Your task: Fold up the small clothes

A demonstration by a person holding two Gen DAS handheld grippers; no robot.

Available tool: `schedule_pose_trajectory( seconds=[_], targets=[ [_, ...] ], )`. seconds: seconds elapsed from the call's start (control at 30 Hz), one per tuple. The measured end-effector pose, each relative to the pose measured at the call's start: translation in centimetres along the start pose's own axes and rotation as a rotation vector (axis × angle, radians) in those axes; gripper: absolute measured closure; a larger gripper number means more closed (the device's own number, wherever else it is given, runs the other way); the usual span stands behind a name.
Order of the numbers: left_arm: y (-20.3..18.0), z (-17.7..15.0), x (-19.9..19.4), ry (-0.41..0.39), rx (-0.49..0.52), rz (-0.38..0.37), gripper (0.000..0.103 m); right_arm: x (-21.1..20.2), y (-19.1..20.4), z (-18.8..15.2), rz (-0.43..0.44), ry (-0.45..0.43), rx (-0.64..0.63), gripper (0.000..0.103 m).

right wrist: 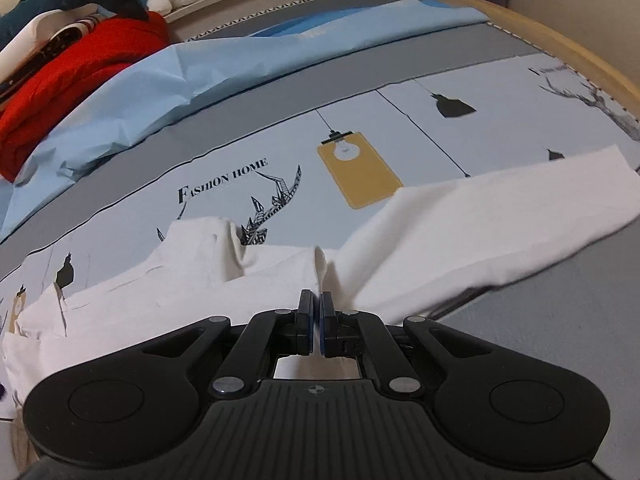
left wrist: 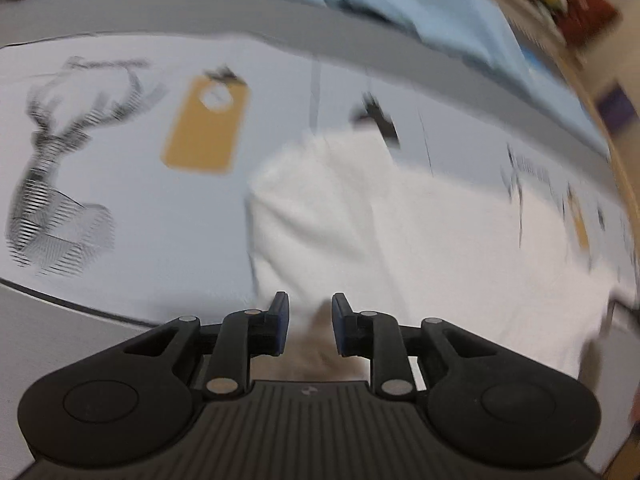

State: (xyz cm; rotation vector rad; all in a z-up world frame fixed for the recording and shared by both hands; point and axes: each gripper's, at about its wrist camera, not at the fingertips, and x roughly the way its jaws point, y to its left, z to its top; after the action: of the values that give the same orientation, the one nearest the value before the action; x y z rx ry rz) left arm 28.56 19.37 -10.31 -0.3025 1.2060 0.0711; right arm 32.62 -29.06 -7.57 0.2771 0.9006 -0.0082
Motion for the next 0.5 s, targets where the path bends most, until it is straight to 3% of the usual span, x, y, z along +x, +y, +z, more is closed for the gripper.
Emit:
schedule_pose_trajectory(
  seconds=[0.07, 0.13, 0.23, 0.33, 0.5],
  targets=[
    [-0.8, -1.5, 1.9, 0.116, 0.170, 0.105, 0.072, 0.2, -0.2, 0.1, -0.006, 0.005, 0.008, 0.101],
    [-0.9, -2.2, 2.2, 0.119, 0.261, 0.158, 0.062, 0.6, -0.6, 0.1, -0.035, 0.025, 0.021, 0.101],
    [0.2, -1.4, 1.2, 0.090, 0.217, 0.164, 0.064, 0.8, -0.7, 0.1, -0.112, 0.027, 0.010, 0.103],
    [1.7, 0.2, -0.1, -0.016, 0.126, 0.191, 0.064, 0.2, -0.9, 0.4, -0.187, -0.012, 0.027, 0.099],
    [3.8, 3.6, -2.0, -0.234, -0.060, 0.048, 0.076, -0.9, 0.6, 0.4, 0.015, -0.079, 0.045, 0.098]
  ],
)
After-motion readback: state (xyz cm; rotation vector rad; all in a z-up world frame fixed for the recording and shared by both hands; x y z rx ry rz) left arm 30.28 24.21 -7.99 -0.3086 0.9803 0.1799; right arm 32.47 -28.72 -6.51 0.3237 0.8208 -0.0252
